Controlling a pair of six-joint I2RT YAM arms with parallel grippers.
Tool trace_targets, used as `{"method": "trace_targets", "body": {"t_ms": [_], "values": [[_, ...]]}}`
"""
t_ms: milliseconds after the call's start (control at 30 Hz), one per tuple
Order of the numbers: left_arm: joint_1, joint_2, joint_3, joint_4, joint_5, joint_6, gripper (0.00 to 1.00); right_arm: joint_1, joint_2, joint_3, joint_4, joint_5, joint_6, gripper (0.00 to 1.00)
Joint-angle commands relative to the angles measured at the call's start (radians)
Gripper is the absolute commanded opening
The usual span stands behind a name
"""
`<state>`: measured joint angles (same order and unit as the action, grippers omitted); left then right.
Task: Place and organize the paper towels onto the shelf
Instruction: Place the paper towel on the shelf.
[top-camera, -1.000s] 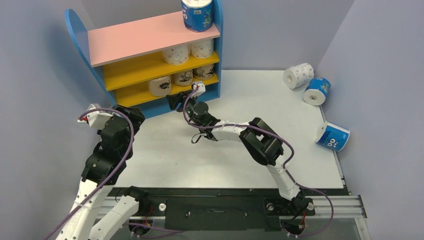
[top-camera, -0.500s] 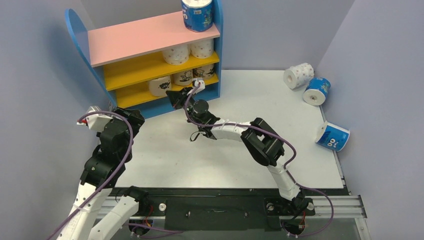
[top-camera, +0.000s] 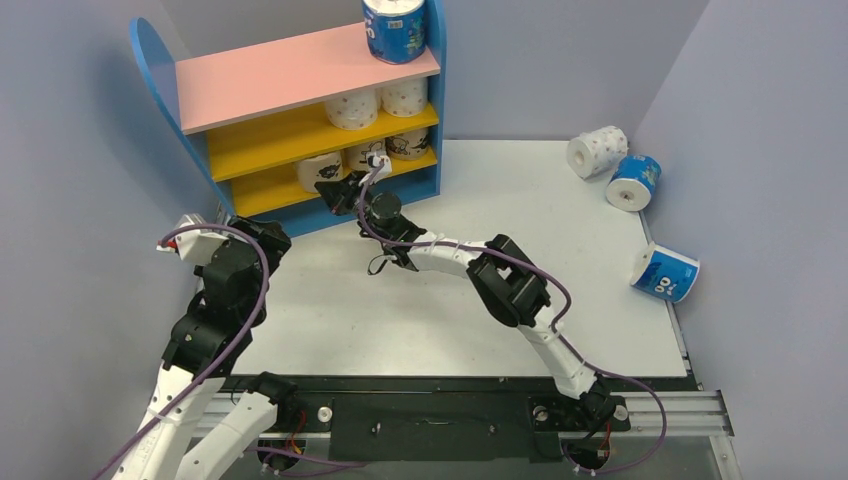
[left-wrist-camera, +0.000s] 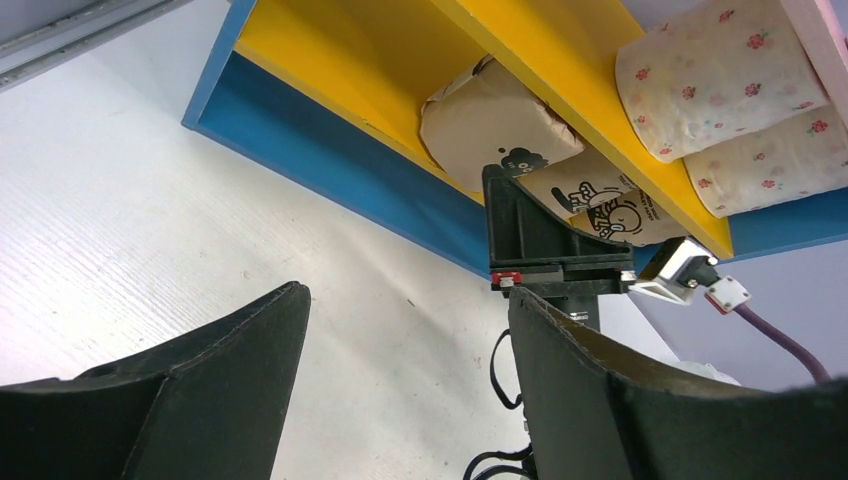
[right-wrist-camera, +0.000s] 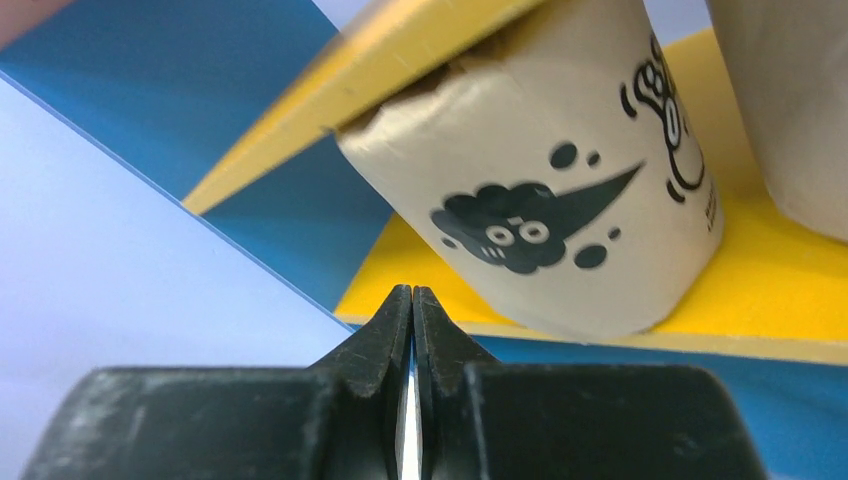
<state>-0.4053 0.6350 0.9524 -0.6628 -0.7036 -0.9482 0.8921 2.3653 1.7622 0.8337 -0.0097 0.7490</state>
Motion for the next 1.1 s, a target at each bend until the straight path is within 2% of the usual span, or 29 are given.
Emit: {"method": "trace_targets", "body": {"t_ms": [0,533,1067], "values": [[-0.006,-0.005,-0.004,0.020,-0.021,0.018,0.71,0.008,0.018,0.066,-0.008,-0.025,0.019,0.00],[-0.012,-0.009,-0.017,0.020,-0.040,0.025,0.71,-0.012,0.138,0.280,-0.110,0.040,0.045,0.00],[-0.018,-0.004,-0.030,0.036,-0.054,0.033,0.72,-0.032,0.197,0.388,-0.175,0.072,0.051,0.00]]}}
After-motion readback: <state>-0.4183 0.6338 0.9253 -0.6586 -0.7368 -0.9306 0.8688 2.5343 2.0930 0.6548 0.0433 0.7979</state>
